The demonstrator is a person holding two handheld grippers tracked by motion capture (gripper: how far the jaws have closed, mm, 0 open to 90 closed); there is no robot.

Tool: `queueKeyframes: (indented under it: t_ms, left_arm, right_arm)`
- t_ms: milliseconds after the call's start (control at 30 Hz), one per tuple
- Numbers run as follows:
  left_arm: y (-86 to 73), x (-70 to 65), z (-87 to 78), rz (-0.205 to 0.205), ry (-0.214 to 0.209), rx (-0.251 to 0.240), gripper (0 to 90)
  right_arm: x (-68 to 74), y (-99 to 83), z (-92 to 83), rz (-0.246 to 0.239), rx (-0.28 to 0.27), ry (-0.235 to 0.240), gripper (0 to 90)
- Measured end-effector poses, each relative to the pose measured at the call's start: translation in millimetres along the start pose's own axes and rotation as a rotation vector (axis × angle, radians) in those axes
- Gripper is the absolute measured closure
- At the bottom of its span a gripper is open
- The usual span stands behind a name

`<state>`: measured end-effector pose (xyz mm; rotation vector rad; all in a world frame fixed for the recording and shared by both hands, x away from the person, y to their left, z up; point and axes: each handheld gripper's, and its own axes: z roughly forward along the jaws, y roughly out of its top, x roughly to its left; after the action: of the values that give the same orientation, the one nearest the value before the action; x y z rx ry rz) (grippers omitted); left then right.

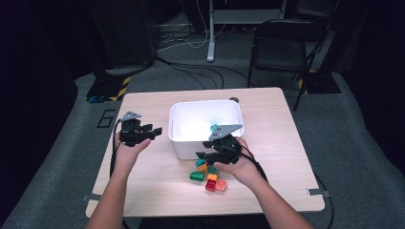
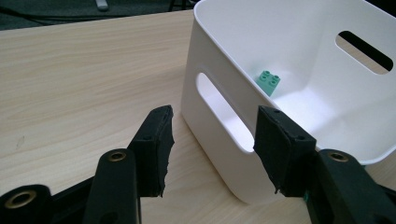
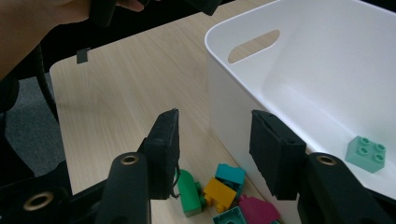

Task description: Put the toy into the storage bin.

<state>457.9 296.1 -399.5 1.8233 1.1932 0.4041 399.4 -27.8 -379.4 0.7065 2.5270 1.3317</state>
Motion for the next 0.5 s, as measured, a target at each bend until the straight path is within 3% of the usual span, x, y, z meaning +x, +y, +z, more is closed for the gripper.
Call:
queueKeyframes:
  t_ms: [200,500]
  left_arm:
    - [-0.3,0.2,-0.3,0.0,0.001,-0.001,46.5]
    - [-0.8,1.2,0.1,-0.013,-0.005,0.006,46.4]
  right_arm:
    - [2.7,-13.2,5.6,0.014,0.002,-0.001,50.8]
    - [11.6,-27.4,19.2,-0.02,0.016,0.014,50.7]
